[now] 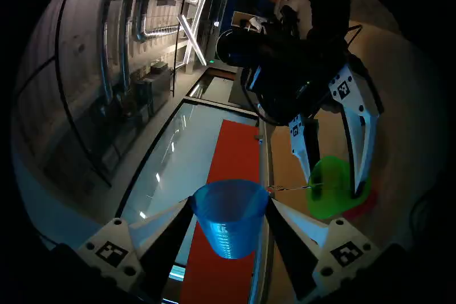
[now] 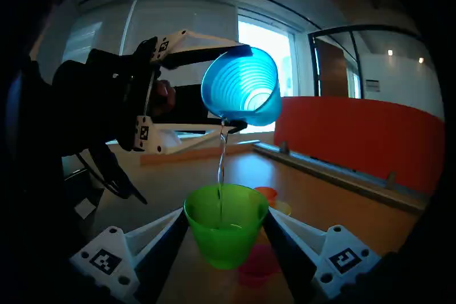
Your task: Pour water
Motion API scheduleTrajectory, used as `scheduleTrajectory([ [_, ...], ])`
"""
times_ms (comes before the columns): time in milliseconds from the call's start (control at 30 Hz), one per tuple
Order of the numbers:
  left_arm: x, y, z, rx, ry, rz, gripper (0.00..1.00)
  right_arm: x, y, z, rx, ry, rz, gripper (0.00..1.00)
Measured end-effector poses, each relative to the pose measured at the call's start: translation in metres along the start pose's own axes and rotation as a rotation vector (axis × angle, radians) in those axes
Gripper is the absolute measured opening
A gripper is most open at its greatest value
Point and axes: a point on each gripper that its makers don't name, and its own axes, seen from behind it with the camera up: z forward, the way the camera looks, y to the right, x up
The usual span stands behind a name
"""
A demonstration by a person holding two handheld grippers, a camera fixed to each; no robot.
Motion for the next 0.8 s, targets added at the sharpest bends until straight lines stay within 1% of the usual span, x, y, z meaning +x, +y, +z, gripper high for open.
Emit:
scheduleTrajectory([
  [200,0.001,0.0001,-0.0007,0.0,0.002,0.016,0.88,-0.0006,0.0001,-0.0007,0.001,0.001,0.0,0.91],
  [800,0.0031,-0.0021,-0.0011,0.009,0.005,0.032,0.88,-0.0015,-0.0021,-0.0013,0.005,0.002,-0.006,0.9],
])
